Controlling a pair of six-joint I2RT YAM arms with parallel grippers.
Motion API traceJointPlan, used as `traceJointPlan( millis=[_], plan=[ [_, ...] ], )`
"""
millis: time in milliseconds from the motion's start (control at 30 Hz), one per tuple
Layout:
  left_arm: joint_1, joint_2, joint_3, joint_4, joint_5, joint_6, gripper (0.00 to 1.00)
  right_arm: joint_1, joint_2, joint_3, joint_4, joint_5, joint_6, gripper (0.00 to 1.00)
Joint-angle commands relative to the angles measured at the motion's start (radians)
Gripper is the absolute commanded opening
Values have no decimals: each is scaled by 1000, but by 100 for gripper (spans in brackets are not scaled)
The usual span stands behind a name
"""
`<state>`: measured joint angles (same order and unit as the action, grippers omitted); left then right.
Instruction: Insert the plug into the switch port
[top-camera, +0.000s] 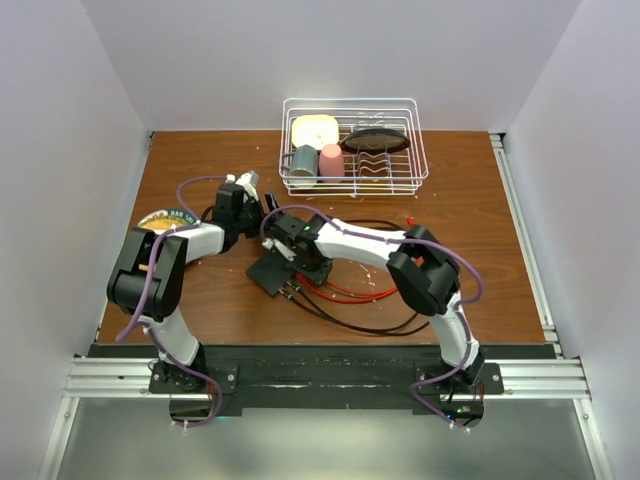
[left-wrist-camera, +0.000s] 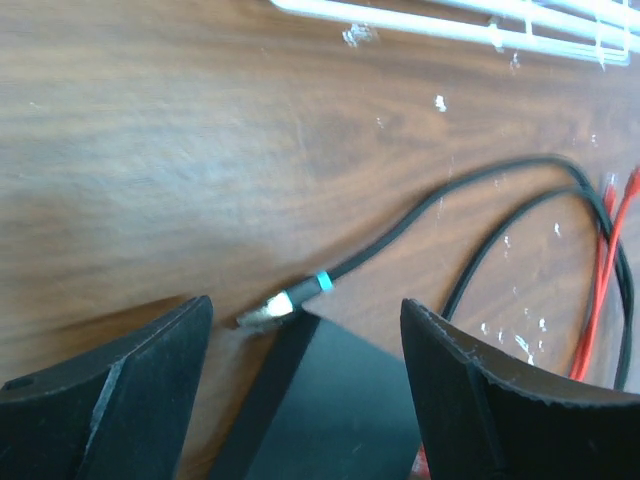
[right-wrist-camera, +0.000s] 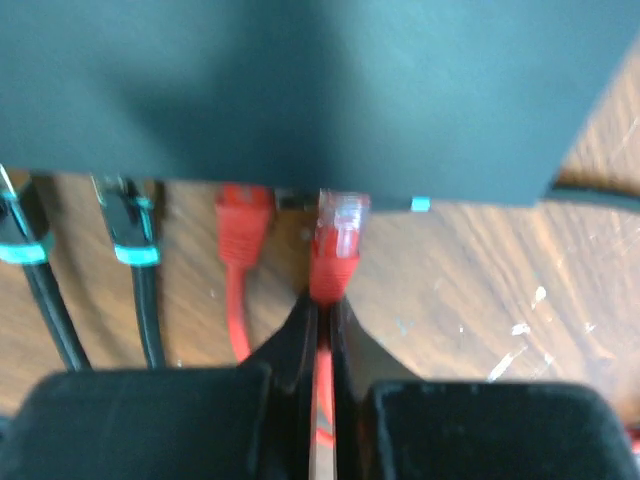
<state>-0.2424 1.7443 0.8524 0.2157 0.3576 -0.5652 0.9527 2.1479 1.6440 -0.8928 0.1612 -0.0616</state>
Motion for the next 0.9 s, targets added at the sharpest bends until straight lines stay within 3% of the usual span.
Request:
traceJointPlan(
  millis=[0, 100, 567, 867],
  plan=[
    [-5, -80, -61, -113, 18, 39, 80, -183, -95, -76, 181, 29, 194, 0],
    [-5, -135, -85, -110, -9, 41, 80, -192, -124, -82, 215, 90, 206, 0],
    [-5, -247, -144, -121, -19, 53, 79, -236, -131, -27, 313, -17, 201, 0],
    [-5, -252, -145, -125, -2, 50, 78, -241, 9, 31, 311, 50, 203, 0]
  ],
)
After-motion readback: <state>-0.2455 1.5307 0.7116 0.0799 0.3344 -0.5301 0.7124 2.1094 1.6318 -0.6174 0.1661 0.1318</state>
